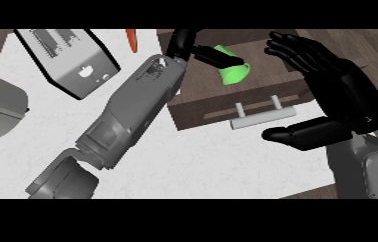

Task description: Pick up the cup, place it into the drawer and close the drawer

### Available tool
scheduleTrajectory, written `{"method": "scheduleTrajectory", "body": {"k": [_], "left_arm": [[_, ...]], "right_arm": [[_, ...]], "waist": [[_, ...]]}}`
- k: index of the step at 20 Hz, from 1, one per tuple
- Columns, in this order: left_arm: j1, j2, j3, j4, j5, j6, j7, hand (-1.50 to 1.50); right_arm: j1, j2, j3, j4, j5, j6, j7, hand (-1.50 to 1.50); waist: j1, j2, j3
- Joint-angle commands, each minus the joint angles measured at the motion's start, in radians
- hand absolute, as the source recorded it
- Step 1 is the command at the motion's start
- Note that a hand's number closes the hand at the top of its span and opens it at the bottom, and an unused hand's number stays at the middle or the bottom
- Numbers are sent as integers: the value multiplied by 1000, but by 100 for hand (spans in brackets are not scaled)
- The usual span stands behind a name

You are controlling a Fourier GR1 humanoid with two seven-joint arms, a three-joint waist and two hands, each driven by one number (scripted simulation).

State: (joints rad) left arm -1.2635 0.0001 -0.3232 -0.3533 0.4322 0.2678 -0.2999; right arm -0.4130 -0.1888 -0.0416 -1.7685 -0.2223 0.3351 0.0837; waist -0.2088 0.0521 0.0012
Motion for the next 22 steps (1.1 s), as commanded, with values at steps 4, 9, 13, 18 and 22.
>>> {"method": "scheduleTrajectory", "body": {"k": [4,9,13,18,22], "left_arm": [[22,0,38,-75,140,-48,-145,-150],[1,0,55,-63,187,15,-186,-150],[12,0,65,-11,186,33,-228,-150],[25,0,71,-40,232,12,-223,-150],[69,1,94,-67,226,-19,-259,-150]], "right_arm": [[-14,-21,120,21,-117,192,46,150],[45,-157,229,-7,-10,324,131,150],[127,-208,238,-36,140,304,121,-150],[139,-173,329,23,482,161,18,-150],[148,-164,364,213,608,88,-74,-150]], "waist": [[22,-3,-2],[66,-22,-2],[119,-32,-1],[168,-38,0],[213,-44,0]]}}
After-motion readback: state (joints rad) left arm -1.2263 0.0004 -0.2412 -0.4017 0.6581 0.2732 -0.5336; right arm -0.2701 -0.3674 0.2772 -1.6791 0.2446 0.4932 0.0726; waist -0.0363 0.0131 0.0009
